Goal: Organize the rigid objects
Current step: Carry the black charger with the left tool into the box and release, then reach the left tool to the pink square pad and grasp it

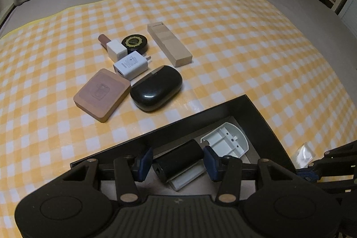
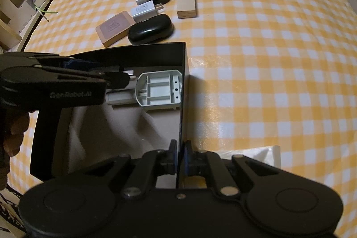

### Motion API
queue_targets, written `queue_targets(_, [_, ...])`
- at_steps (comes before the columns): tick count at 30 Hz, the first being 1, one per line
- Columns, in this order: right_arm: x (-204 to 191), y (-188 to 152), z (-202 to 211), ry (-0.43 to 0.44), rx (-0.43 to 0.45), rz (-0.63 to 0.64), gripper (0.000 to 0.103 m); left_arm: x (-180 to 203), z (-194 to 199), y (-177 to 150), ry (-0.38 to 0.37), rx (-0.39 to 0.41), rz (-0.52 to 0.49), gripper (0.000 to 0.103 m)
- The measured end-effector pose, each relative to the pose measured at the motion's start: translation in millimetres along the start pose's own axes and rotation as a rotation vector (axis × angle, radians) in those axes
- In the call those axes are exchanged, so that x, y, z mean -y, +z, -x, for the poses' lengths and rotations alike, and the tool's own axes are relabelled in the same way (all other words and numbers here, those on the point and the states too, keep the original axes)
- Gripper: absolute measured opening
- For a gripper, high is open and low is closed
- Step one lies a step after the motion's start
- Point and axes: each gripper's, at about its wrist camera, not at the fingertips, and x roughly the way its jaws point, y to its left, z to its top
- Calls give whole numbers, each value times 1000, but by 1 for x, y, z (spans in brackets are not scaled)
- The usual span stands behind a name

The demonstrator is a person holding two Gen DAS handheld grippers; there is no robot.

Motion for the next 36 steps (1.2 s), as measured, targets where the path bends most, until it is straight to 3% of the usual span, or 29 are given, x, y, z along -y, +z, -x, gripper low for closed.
queue_targets(4, [0,-1,0,2,-2,-1,7,0,-4,0,0,-10,6,54])
queue_targets(10, [0,-1,0,3,-3,-2,7,-3,2,0,-12,-2,38,77])
queue_targets(17, [0,-1,0,3,-2,-2,7,3,17,-3,-9,20,54,97])
queue_targets(28, [0,-1,0,3,-3,-2,7,6,55,-3,-13,97,100,103])
queue_targets(36, [0,0,-1,4,-2,-2,7,0,99,8,35,266,137,103])
